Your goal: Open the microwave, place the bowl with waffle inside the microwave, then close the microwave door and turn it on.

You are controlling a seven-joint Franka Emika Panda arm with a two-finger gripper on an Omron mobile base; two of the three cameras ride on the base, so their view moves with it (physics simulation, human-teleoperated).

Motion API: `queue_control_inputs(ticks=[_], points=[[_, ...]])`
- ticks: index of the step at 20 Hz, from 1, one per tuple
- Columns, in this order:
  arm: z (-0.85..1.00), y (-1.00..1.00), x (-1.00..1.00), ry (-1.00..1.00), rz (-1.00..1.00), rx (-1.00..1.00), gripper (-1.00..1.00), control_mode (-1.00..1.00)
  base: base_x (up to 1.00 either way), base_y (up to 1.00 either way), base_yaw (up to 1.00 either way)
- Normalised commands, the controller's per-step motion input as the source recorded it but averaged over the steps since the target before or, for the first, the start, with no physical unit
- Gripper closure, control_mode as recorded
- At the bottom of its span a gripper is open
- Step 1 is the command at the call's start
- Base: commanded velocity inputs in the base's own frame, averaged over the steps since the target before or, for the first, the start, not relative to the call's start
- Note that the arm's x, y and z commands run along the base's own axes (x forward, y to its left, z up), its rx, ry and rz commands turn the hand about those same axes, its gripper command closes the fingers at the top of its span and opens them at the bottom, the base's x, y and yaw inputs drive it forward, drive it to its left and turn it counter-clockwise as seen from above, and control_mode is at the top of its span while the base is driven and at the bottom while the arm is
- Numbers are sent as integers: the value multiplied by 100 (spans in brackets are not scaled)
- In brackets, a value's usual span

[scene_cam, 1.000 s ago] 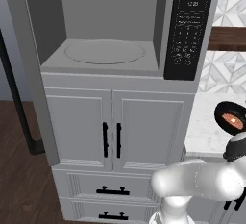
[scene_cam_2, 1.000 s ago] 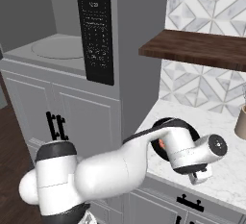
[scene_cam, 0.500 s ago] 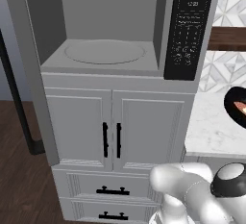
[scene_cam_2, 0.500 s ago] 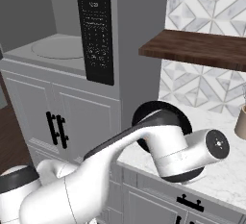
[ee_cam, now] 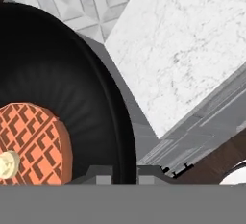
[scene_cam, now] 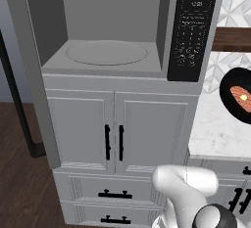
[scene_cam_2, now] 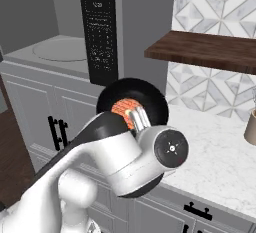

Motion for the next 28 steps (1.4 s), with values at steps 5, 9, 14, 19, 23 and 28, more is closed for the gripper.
queue_control_inputs(ticks=[5,9,14,19,23,28], points=[[66,88,-12,-7,3,-11,100,-100,0,0,0],[64,99,-6,4,13,-17,100,-100,0,0,0],[54,90,0,1,6,-9,100,-100,0,0,0],[47,80,12,2,-9,-8,100,-100,0,0,0],[50,76,53,22,-7,-9,100,-100,0,0,0],[45,60,67,12,-8,-3,100,-100,0,0,0]])
